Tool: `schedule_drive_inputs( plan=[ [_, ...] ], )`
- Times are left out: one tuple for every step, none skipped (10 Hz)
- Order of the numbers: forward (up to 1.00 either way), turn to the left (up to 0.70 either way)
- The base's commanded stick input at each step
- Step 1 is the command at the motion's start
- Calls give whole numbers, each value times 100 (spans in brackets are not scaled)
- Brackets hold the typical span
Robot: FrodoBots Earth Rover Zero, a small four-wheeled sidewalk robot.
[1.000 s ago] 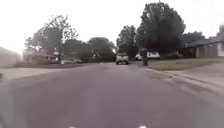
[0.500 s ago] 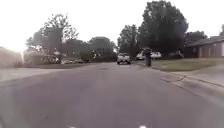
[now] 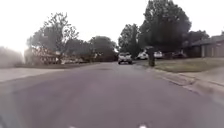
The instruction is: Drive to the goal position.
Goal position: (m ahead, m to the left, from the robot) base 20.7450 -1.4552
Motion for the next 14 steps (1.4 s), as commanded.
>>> schedule_drive_inputs(
  plan=[
    [100, 0],
    [100, 0],
    [100, 0],
    [100, 0],
    [100, 0],
    [100, 0],
    [100, 0],
    [100, 0],
    [100, 0],
    [100, 0],
    [100, 0],
    [100, 0],
    [100, 0],
    [100, 0]
  ],
)
